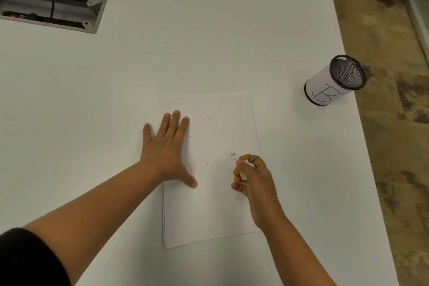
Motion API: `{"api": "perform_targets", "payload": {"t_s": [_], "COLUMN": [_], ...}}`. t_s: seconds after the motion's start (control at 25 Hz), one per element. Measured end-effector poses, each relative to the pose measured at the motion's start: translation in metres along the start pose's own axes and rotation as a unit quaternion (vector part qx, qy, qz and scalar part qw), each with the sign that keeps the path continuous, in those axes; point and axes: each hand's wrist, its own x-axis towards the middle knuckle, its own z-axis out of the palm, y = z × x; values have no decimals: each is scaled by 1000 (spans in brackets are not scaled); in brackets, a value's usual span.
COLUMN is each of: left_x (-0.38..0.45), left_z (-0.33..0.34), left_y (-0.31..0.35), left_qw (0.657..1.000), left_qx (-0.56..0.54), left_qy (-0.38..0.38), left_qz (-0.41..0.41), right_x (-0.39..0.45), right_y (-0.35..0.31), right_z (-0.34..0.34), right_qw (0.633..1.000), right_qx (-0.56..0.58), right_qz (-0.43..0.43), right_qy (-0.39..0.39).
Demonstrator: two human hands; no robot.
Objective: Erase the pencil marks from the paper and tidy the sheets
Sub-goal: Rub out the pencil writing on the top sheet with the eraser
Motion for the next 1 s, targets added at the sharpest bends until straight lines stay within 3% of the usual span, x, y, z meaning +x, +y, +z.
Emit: {"api": "perform_targets", "payload": {"t_s": [0.16,0.28,0.48,0.68,0.8,1.0], "left_x": [0,0,0,0,0,0], "left_z": [0,1,1,1,0,0], "left_y": [0,0,0,1,1,0], "left_qw": [1000,1000,1000,1000,1000,1000], "left_qx": [2,4,-1,-1,0,-5], "left_qy": [0,2,3,3,2,5], "left_qz": [-1,-1,2,1,0,1], "right_x": [0,2,0,2,-2,-23], "right_y": [7,8,15,14,14,36], "right_z": [14,22,12,11,12,-16], "right_qw": [974,953,960,929,929,943], "right_qx": [-182,-241,-226,-313,-320,-287], "right_qz": [-131,-178,-159,-191,-184,-139], "right_qy": [37,41,45,55,35,98]}}
